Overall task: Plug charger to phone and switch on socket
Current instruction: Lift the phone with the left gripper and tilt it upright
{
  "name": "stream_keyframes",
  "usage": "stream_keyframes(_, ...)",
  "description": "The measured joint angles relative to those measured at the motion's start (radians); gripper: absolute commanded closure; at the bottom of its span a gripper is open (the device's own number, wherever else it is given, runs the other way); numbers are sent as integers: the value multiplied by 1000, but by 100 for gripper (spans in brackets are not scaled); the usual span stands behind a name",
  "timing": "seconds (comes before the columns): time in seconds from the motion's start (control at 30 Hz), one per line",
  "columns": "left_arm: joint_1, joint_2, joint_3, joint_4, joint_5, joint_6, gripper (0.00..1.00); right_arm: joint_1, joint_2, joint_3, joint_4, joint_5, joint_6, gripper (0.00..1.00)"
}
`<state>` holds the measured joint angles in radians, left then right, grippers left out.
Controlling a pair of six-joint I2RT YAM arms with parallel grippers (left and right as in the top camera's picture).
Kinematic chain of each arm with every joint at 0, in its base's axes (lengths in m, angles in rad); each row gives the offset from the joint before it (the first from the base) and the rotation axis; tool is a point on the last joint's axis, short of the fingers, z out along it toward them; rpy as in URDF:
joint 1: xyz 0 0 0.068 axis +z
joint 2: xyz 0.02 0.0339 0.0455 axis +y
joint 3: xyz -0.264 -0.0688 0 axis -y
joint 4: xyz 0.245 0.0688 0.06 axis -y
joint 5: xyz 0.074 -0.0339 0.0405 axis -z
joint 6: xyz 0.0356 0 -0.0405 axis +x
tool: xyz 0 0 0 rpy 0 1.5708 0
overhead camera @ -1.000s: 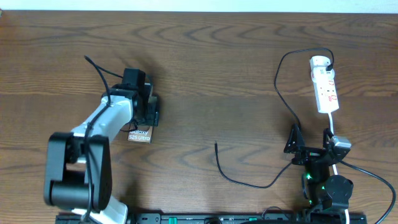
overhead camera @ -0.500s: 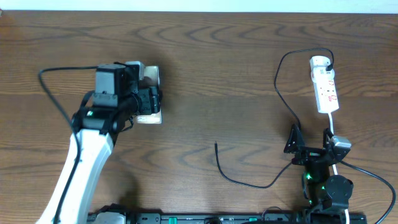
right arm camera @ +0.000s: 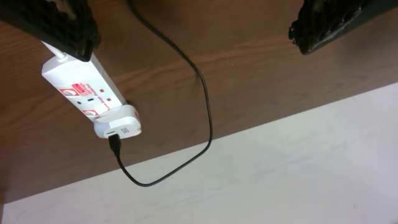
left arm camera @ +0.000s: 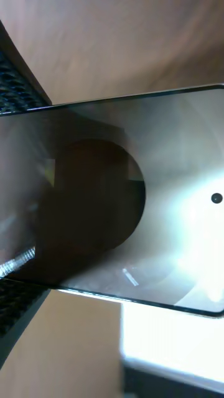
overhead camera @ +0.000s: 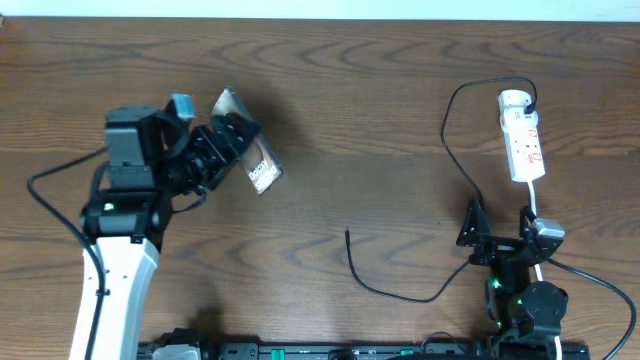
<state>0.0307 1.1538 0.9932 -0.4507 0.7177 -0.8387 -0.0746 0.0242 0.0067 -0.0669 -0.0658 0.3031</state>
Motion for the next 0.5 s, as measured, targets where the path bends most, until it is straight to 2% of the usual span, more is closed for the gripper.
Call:
stream_keyframes(0.4, 85, 0, 0, 3, 242, -732, 93, 0, 0, 0, 0, 0, 0, 1)
stream_keyframes(0.5, 85, 0, 0, 15, 299, -844, 92, 0, 0, 0, 0, 0, 0, 1)
